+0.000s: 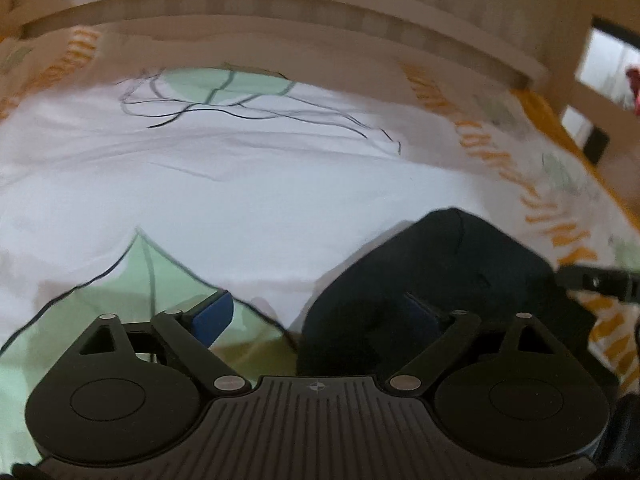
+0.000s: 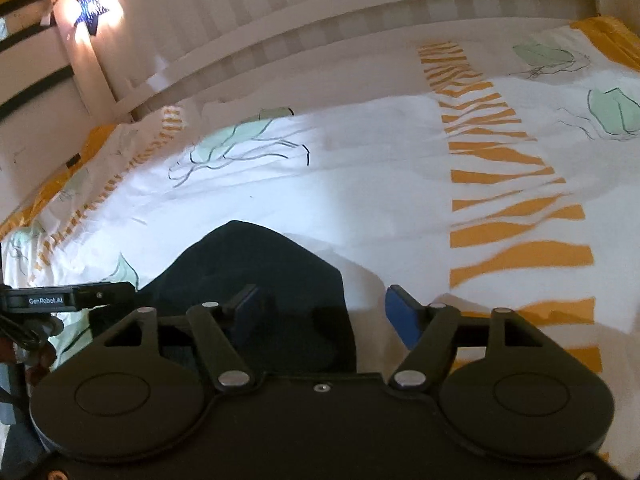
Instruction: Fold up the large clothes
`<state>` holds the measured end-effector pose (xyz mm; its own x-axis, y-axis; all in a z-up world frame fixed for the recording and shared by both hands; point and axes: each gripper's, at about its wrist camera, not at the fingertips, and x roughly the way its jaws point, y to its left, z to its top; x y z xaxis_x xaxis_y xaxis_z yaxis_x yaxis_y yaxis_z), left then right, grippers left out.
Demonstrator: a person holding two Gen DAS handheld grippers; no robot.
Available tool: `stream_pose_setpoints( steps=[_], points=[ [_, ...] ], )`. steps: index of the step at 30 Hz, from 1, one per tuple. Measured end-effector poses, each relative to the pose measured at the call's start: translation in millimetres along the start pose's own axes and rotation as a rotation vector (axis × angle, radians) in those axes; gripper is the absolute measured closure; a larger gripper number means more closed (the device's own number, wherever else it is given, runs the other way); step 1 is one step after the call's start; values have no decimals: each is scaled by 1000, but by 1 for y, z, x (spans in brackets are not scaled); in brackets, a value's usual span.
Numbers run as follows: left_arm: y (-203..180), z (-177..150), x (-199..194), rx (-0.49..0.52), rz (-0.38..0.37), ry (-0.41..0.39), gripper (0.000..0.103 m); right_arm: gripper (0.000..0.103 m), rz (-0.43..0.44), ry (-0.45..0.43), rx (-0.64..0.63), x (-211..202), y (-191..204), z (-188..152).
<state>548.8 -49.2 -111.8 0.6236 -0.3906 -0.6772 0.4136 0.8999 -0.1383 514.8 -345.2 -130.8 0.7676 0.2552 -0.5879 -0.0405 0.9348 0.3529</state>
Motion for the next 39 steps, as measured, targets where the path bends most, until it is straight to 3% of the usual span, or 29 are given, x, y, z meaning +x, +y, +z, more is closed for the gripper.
stream_pose_setpoints(
  steps=[3,4,5,6,7,8,9,11,13,21,24,28,30,33,36,39],
  points=[
    [-2,-2,16,21,17,82,28,30,1,42,23,15,-3,3],
    [-2,-4,21,15,17,102,28,30,5,55,35,19,-5,3],
    [-1,-5,23,1,12,100,28,30,6,67,46,23,-6,2],
    [1,-6,21,-10,2,86,35,31,9,75,51,26,-6,1],
    [2,-7,19,-14,-19,69,53,36,13,82,48,28,-6,1],
    [3,-8,16,-8,-41,52,64,50,27,86,40,29,-4,0],
    [2,-9,13,5,-54,36,83,70,38,91,34,29,-3,0],
    [-4,-10,3,55,-46,-2,89,83,29,64,5,24,3,-1],
    [-10,-14,-9,106,-42,-48,95,87,36,24,-30,13,9,0],
    [-33,-35,-87,214,-52,-239,96,89,95,-141,-170,-63,36,-4],
    [-39,-56,-130,284,-67,-323,96,89,119,-198,-247,-101,50,-16],
    [-44,-96,-182,343,-85,-362,97,89,155,-253,-329,-155,62,-45],
    [-47,-121,-204,391,-90,-348,97,89,171,-255,-350,-178,66,-64],
    [-47,-152,-228,416,-116,-279,96,87,182,-191,-394,-199,71,-98],
    [-45,-170,-245,366,-147,-195,95,79,178,-71,-430,-208,77,-133],
    [-42,-168,-254,267,-197,-123,93,78,154,-7,-418,-212,82,-155]
  ],
)
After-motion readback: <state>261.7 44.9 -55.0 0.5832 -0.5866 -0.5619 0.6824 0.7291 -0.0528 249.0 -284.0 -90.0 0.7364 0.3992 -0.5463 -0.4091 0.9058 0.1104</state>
